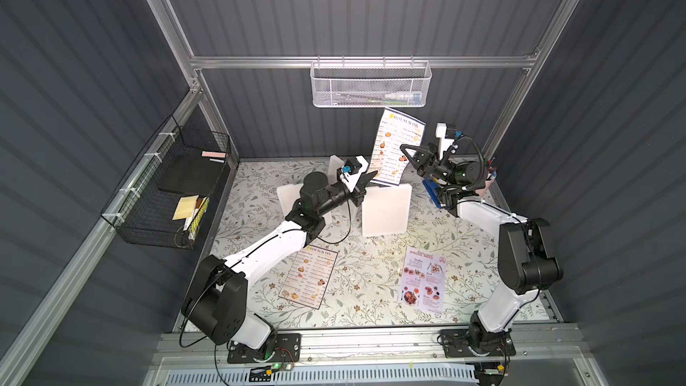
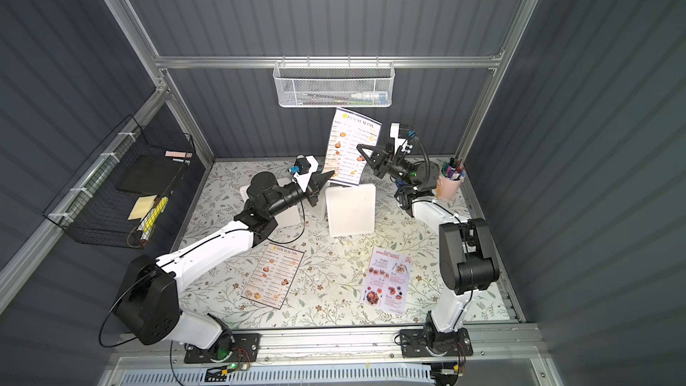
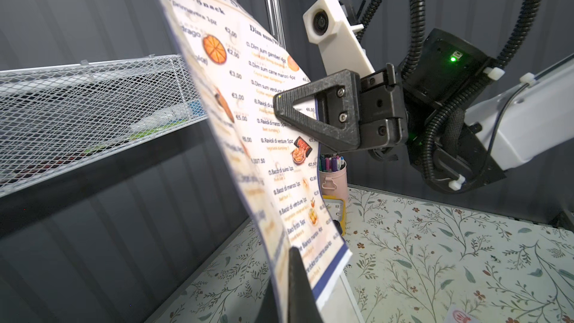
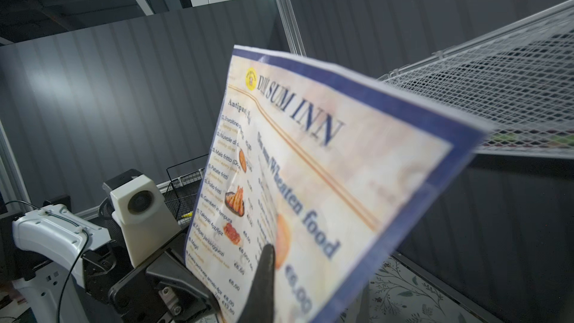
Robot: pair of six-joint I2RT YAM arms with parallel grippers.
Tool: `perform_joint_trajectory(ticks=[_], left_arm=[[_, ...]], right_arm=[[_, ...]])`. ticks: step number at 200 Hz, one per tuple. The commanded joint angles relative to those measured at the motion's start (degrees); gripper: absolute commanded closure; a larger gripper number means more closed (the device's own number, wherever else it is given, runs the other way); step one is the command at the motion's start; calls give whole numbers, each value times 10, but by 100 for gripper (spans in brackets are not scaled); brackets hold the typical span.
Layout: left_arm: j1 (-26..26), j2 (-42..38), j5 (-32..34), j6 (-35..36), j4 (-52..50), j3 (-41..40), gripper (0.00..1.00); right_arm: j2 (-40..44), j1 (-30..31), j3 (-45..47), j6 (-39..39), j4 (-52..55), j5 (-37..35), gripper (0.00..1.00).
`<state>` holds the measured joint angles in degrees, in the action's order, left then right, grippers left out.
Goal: Insert the menus into the narrow rack
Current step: Insert the menu into the narrow rack.
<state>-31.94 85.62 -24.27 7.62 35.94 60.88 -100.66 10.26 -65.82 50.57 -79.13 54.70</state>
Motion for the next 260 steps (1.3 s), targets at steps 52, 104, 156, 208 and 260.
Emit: perform_joint_trajectory(ticks=[52,104,156,208,260], left_arm=[[7,12,-5,-9,-10,32,83],[7,28,1,-12,5,34,67],[13,74,-4,-7,3,69,62],[23,101,-4,-7,4,85,59],[37,102,-5,-12,20,68,54]], right_arm=[[5,-1,-13,-2,-17,-16,100],[-15,-1,-25,-8,-17,-19,100],[-60,0,-68,-4,-16,-14,100],[-95,0,-93,3,-17,-8,100],[-101,0,-79,-5,-16,-7,100]])
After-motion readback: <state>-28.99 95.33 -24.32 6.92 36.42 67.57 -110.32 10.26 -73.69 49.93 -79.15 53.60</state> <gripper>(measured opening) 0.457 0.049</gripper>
